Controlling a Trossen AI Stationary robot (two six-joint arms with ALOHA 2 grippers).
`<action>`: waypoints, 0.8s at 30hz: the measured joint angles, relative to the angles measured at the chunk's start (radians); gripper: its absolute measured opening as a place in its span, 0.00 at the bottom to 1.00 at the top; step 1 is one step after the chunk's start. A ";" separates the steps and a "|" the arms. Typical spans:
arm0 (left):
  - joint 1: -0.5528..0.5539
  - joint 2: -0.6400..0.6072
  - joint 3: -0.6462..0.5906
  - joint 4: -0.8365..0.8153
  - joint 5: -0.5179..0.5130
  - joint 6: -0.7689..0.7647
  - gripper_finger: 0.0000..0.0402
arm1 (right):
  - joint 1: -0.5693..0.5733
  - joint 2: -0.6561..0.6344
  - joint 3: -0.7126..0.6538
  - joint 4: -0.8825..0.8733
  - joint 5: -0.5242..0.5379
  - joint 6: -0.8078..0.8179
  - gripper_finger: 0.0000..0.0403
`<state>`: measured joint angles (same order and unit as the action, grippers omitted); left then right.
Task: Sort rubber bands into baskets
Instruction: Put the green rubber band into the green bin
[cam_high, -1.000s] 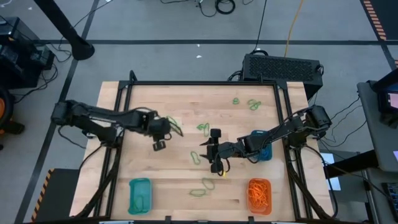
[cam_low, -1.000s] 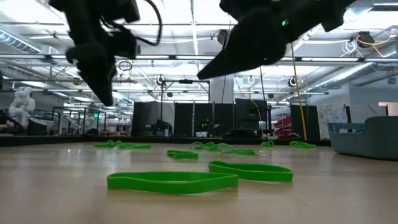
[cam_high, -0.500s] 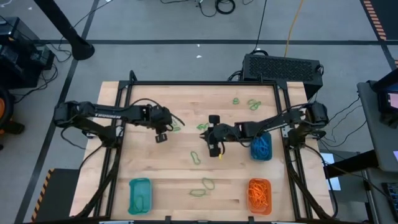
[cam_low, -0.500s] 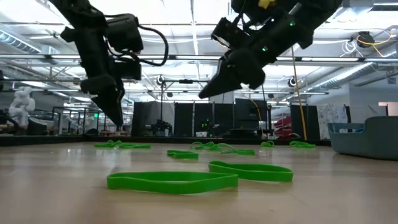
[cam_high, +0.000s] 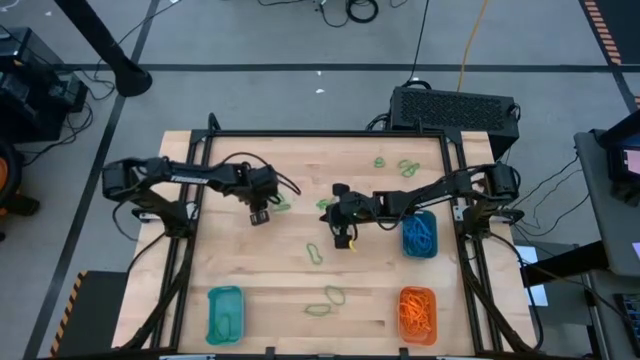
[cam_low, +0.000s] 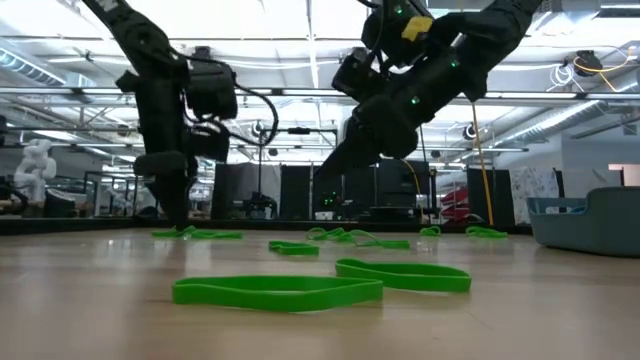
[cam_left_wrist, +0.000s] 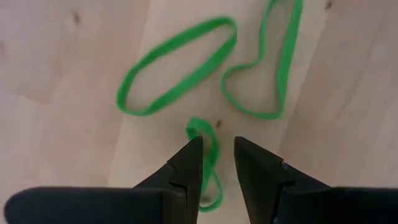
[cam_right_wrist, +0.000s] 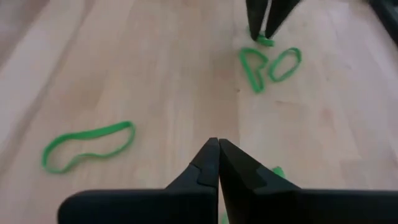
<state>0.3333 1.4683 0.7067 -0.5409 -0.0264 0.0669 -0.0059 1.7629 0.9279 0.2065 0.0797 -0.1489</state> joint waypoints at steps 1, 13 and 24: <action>0.004 0.013 0.000 0.001 0.000 0.001 0.25 | 0.000 0.001 0.000 0.001 -0.011 0.000 0.00; 0.067 0.055 0.004 0.001 0.027 0.053 0.08 | 0.000 0.002 0.000 0.002 -0.034 -0.001 0.00; 0.008 -0.114 -0.002 -0.108 0.118 -0.053 0.01 | 0.000 0.002 0.000 0.004 -0.033 -0.010 0.00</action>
<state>0.3412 1.3546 0.7048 -0.6486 0.0913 0.0144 -0.0063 1.7653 0.9279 0.2108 0.0463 -0.1588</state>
